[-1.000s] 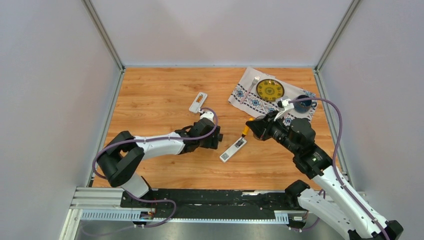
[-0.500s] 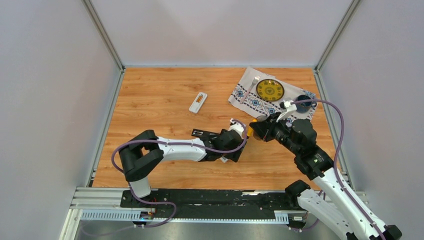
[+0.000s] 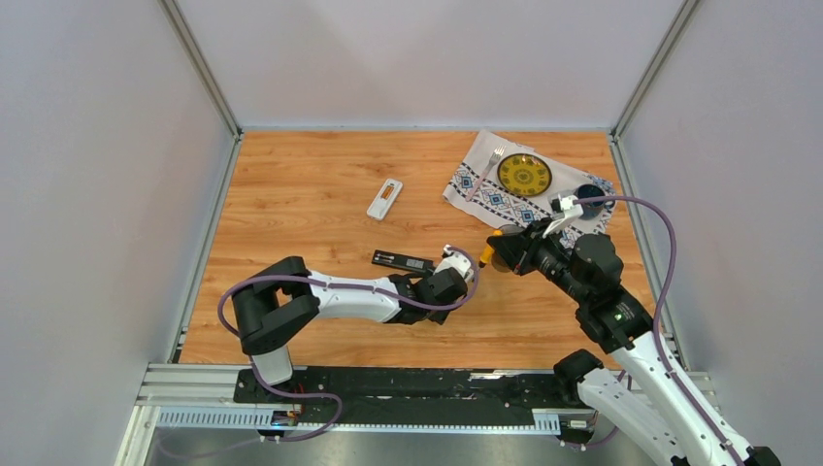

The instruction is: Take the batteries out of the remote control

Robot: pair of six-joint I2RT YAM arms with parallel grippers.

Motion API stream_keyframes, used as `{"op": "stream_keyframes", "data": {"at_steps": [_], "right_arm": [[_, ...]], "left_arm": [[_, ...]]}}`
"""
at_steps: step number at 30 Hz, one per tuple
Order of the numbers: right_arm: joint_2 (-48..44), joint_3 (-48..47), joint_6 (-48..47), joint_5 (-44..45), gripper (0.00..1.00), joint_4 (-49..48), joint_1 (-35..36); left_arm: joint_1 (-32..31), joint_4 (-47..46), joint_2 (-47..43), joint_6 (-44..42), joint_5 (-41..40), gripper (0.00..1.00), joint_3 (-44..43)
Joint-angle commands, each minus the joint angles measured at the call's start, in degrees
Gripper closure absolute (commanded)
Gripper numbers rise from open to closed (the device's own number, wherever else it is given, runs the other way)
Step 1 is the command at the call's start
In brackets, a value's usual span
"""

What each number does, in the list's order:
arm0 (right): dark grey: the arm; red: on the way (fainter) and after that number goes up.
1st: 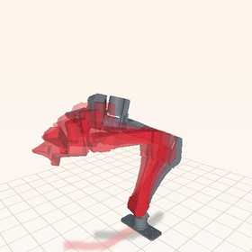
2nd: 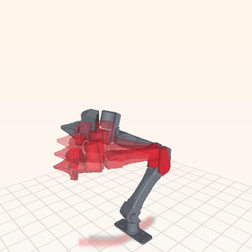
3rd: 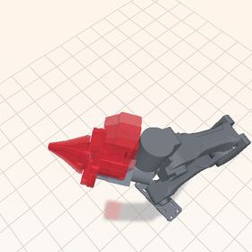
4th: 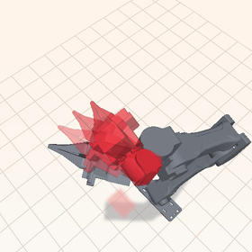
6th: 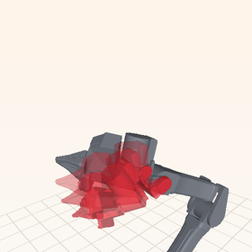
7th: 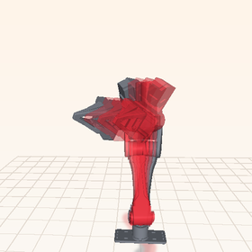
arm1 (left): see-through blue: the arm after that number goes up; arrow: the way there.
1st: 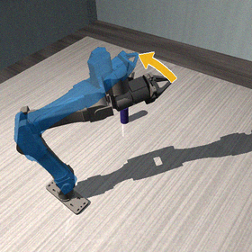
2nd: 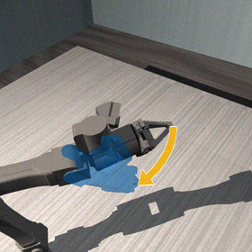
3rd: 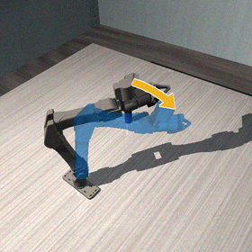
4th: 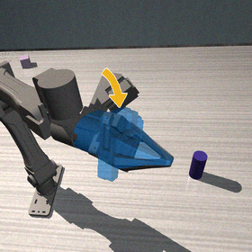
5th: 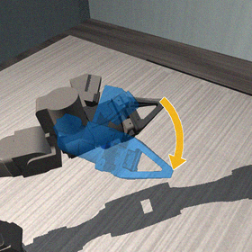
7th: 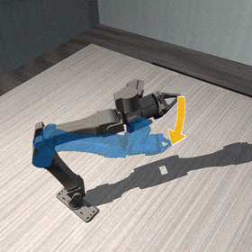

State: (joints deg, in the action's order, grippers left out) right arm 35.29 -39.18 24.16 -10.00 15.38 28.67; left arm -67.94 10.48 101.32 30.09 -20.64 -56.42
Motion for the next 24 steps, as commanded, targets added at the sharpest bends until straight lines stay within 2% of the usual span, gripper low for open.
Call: {"op": "stream_keyframes", "data": {"at_steps": [1,4,11,14,18,21,24], "right_arm": [[-0.57,0.5,0.18,-0.2,1.0,-3.42,-0.54],[-0.4,0.94,0.18,-0.2,1.0,-3.77,-0.72],[2.67,2.44,0.97,-3.7,1.0,-6.67,-0.63],[4.96,3.32,2.11,-6.07,1.0,-8.43,-0.63],[7.16,5.25,4.84,-9.16,1.0,-12.73,-0.63],[9.44,7.01,6.95,-11.18,1.0,-16.76,-0.54],[12.08,7.71,7.91,-12.5,1.0,-19.24,-0.1]], "left_arm": [[-0.26,1.91,-3.41,-0.12,2.01,0.63,3.51],[-0.26,2.35,-6.73,-0.2,2.54,0.73,7.36],[-0.52,1.91,-18.24,-4.07,5.08,0.73,15.19],[-0.7,2.79,-20.89,-4.33,4.65,0.68,17.04],[-0.7,1.92,-22.48,-3.55,4.3,0.45,19.15],[-0.61,1.47,-23.18,-3.1,4.21,0.4,19.95],[-0.61,1.38,-23.71,-3.19,4.56,0.39,20.39]]}}
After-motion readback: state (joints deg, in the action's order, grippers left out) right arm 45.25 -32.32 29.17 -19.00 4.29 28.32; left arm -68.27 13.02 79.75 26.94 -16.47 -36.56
